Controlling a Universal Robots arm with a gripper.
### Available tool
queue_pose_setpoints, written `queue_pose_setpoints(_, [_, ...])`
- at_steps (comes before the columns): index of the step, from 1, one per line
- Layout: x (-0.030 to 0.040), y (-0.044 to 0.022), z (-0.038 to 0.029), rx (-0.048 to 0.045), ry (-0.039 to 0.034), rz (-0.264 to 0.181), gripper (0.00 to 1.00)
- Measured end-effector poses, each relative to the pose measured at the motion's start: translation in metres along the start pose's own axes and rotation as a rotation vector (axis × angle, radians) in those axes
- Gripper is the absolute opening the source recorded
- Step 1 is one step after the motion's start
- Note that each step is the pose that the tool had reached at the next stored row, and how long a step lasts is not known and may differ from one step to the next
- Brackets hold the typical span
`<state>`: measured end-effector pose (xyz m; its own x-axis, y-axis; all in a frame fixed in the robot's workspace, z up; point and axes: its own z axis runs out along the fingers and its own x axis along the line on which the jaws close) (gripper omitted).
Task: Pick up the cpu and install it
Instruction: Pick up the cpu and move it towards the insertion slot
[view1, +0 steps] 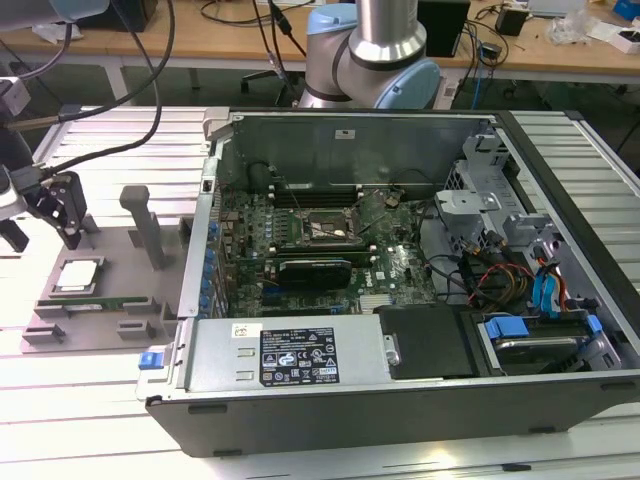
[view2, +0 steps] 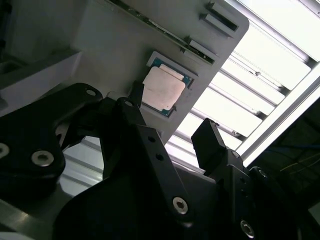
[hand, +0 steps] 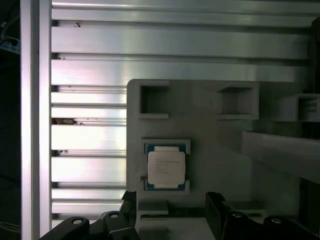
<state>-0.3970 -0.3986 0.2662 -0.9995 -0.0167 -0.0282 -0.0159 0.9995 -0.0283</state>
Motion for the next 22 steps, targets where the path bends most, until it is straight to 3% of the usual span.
queue_pose_setpoints(18, [-0.0032,0.0001,0.0059,0.0017,0.0,0.0,0.66])
queue_pose_setpoints(22, [-0.0054,0.0001,0.0099,0.0026,0.0,0.0,0.66])
